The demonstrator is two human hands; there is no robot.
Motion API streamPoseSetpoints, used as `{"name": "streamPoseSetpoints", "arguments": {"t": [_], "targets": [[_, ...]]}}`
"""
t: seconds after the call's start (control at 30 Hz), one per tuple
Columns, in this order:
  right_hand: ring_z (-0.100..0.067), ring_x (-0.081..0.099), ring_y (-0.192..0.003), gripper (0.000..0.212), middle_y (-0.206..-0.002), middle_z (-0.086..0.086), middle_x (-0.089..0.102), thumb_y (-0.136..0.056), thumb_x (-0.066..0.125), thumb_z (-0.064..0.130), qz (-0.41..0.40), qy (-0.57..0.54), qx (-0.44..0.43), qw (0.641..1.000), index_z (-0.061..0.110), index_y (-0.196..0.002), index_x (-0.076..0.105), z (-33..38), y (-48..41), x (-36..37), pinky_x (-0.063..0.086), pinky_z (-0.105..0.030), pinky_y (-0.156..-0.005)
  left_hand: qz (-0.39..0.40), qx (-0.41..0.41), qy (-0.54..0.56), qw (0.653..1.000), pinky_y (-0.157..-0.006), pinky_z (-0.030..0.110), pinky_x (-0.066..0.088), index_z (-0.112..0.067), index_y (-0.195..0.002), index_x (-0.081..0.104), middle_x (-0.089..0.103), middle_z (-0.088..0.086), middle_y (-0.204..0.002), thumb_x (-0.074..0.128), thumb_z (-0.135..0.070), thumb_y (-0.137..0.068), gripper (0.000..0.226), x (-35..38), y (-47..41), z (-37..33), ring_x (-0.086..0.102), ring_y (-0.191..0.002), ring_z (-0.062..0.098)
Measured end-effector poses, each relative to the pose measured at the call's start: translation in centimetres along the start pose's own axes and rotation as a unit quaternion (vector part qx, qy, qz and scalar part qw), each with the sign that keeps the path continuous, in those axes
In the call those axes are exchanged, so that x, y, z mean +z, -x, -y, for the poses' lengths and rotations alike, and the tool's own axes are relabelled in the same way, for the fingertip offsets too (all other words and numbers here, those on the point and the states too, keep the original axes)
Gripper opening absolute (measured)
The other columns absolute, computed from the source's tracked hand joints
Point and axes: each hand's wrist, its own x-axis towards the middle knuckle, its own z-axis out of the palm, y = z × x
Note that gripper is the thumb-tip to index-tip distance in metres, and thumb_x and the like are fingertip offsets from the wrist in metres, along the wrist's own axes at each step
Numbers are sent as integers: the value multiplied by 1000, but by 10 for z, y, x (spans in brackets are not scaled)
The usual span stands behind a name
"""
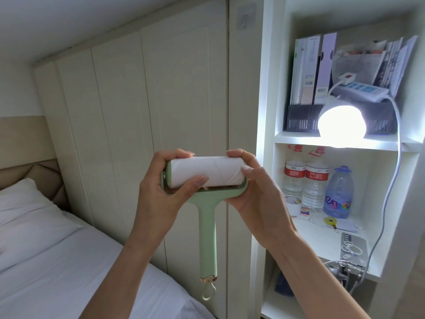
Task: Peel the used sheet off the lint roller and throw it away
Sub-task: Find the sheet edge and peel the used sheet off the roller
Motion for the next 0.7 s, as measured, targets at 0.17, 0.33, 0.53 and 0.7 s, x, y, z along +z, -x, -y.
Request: {"name": "streamPoseSetpoints", "arguments": {"t": [0.17,0.33,0.53,0.7], "targets": [[-33,50,-100,32,-112,-18,51,-86,39,15,10,3,-9,1000,14,-111,58,-3,3,1,55,-34,-77,-18,-3,-5,1000,-62,13,50,-36,-92,57,63,-19,-95,72,-40,-63,33,0,0,-3,61,-88,1],[-31,52,-98,38,-110,-18,52,-86,36,10,26,8,-12,1000,14,-119,55,-2,4,4,56,-35,-81,-26,-8,-2,1000,-61,11,49,-34,-91,58,63,-11,-98,71,-40,-63,32,-2,-1,-5,61,-86,1],[-32,50,-100,45,-112,-15,51,-81,36,4,28,7,-11,1000,17,-119,56,-4,7,2,53,-38,-85,-25,-15,10,1000,-62,13,50,-35,-89,59,64,-17,-94,72,-40,-63,30,-2,0,-7,61,-85,1],[-30,51,-97,28,-105,-14,57,-86,45,22,17,-1,4,1000,15,-111,56,1,6,7,53,-34,-79,-32,-26,21,999,-60,15,51,-31,-90,60,64,-18,-92,71,-41,-63,31,-2,1,-7,62,-84,3]]}}
